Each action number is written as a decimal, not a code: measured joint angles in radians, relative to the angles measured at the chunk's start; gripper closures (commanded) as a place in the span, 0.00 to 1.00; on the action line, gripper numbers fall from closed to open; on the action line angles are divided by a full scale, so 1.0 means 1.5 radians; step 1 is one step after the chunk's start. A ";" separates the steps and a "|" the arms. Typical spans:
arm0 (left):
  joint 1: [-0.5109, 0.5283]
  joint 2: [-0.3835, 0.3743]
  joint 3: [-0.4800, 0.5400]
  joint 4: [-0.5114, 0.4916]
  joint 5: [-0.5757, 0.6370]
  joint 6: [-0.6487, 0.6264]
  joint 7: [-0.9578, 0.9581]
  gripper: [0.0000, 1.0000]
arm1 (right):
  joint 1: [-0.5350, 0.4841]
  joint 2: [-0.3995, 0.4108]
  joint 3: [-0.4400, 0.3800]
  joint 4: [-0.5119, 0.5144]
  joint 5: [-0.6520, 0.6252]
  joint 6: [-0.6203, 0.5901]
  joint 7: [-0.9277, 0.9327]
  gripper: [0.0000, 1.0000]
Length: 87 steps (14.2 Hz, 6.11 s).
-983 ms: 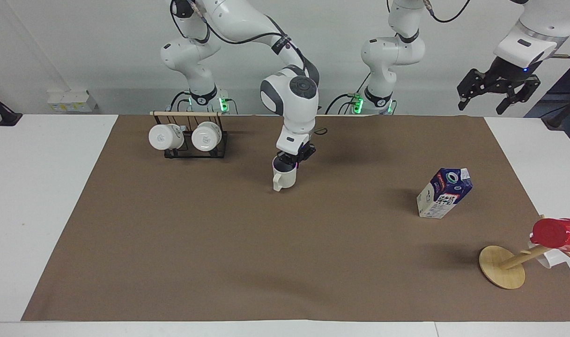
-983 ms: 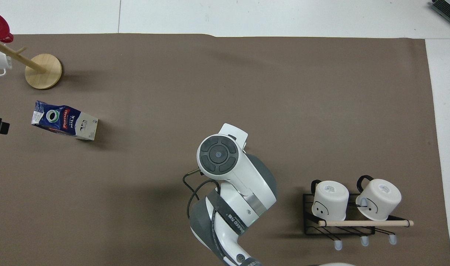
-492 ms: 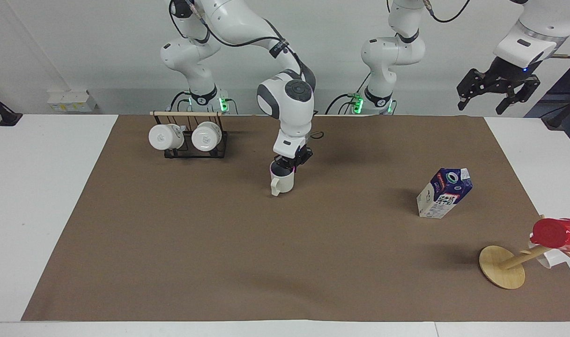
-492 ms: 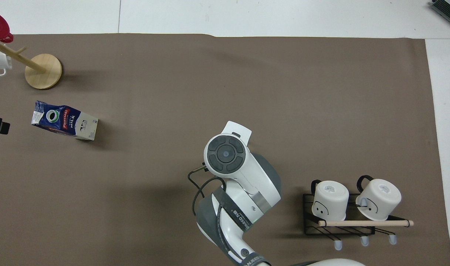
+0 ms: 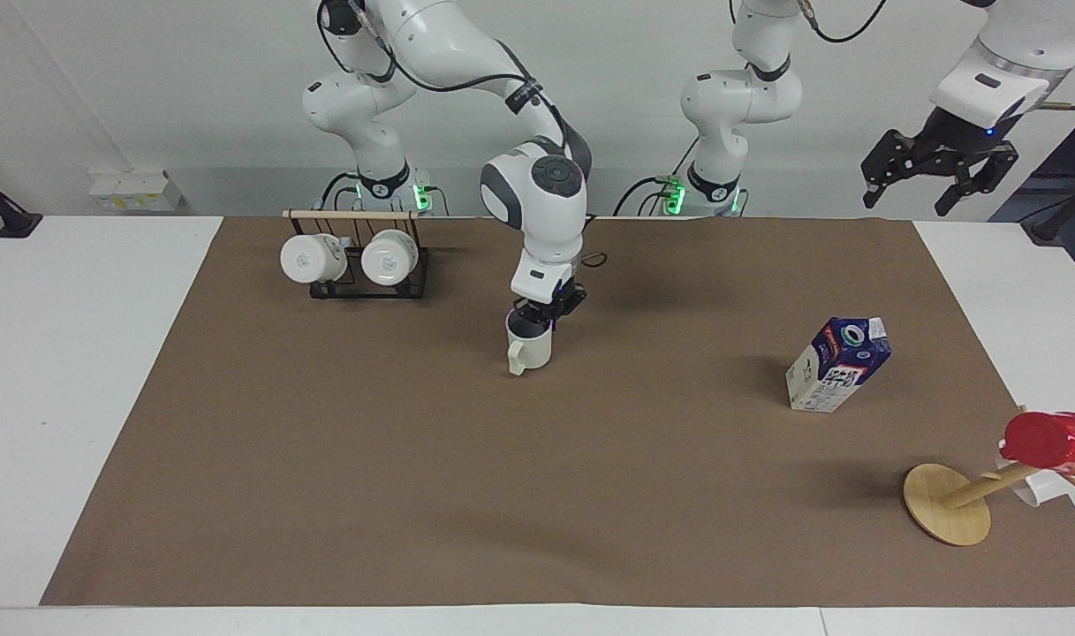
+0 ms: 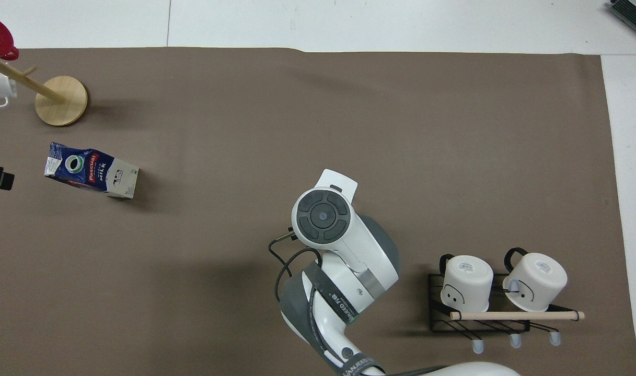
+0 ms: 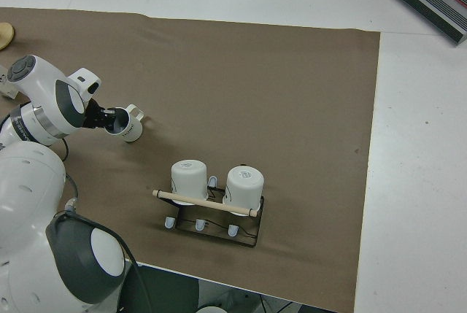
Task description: Place cup and milk on table
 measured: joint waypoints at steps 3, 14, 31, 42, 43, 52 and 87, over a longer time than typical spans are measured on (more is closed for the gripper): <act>0.000 0.000 0.000 0.000 0.000 0.000 0.000 0.00 | 0.000 0.002 0.001 0.000 -0.002 0.000 0.000 0.00; 0.000 0.000 0.000 -0.001 0.000 0.014 0.000 0.00 | -0.043 -0.091 -0.006 0.035 0.000 -0.090 0.001 0.00; 0.016 0.062 0.007 -0.245 0.000 0.369 0.020 0.00 | -0.348 -0.268 -0.013 0.046 -0.002 -0.329 -0.068 0.00; 0.016 0.092 0.000 -0.281 0.000 0.418 0.021 0.45 | -0.479 -0.280 -0.008 0.086 -0.001 -0.343 -0.199 0.00; 0.016 0.091 0.000 -0.282 0.000 0.418 0.021 0.49 | -0.479 -0.280 -0.004 0.104 -0.001 -0.351 -0.199 0.00; -0.022 0.072 -0.007 -0.274 0.000 0.418 -0.008 0.54 | -0.477 -0.280 0.008 0.189 -0.014 -0.449 -0.199 0.00; -0.220 -0.018 0.017 -0.220 0.001 0.317 -0.242 0.00 | -0.476 -0.282 0.025 0.205 -0.008 -0.502 -0.199 0.00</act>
